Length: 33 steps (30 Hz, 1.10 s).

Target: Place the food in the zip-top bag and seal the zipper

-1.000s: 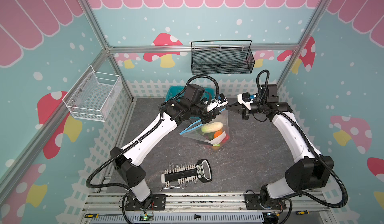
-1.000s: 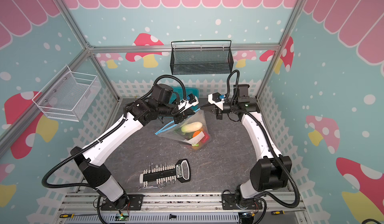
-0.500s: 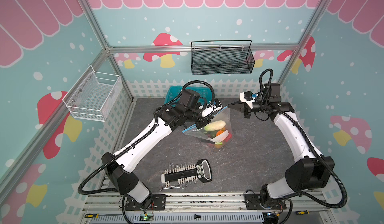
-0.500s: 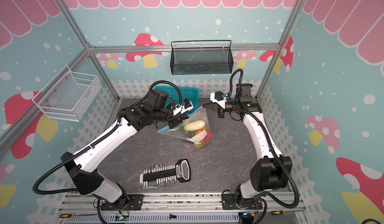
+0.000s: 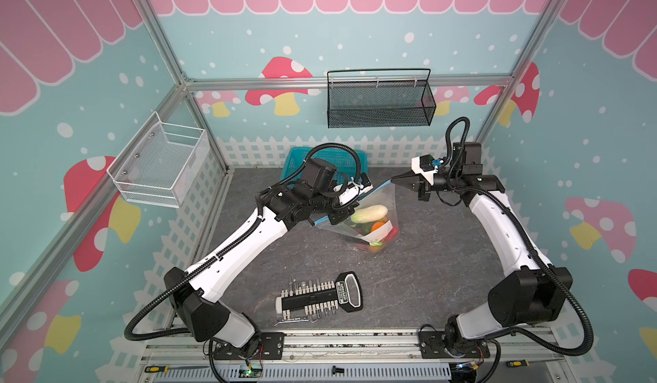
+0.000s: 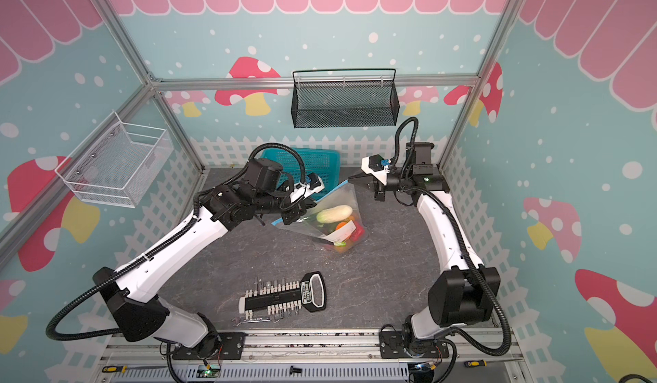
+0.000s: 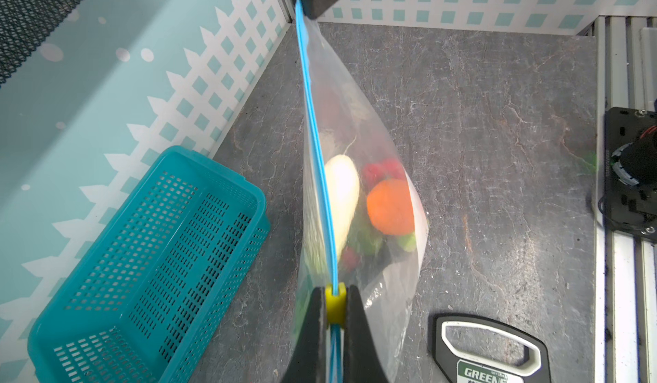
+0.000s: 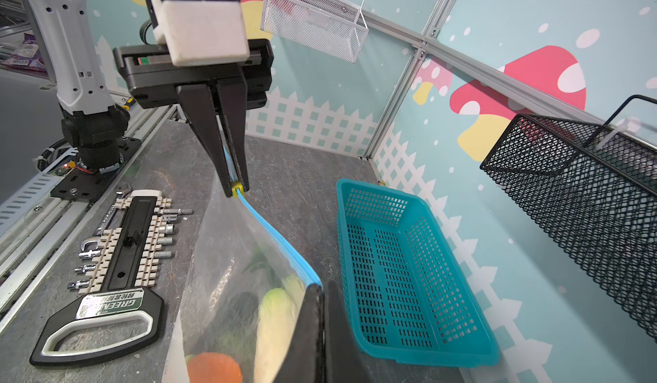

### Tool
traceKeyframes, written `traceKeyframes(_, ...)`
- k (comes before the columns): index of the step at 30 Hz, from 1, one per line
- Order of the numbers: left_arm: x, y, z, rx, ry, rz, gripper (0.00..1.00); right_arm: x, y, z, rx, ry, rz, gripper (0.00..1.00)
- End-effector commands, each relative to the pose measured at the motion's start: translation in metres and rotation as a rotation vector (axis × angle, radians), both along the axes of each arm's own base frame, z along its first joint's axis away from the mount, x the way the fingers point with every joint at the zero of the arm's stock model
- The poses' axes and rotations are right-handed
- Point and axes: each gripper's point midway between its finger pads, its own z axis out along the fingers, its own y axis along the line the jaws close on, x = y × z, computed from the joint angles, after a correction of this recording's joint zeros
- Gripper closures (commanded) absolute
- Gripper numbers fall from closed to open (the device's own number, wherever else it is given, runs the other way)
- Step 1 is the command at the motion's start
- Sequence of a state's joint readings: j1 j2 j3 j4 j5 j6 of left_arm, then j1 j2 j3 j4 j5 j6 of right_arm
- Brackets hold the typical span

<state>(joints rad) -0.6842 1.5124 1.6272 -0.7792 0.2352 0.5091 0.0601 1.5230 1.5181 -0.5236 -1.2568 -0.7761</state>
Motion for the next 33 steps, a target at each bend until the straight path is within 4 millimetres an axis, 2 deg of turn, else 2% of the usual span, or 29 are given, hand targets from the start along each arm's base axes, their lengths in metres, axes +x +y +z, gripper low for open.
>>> traceKeyframes(1, -0.006, 0.021, -0.016, 0.054, 0.057, 0.04, 1.0, 0.006, -0.007, 0.013, 0.012, -0.061, -0.009, 1.0)
traceKeyframes(10, -0.01, 0.028, -0.02, 0.049, 0.075, 0.058, 1.0, 0.007, -0.011, 0.011, 0.005, -0.055, -0.029, 1.0)
traceKeyframes(33, -0.034, 0.064, -0.033, 0.103, 0.1, 0.143, 0.99, 0.014, -0.02, 0.012, 0.005, -0.049, -0.058, 1.0)
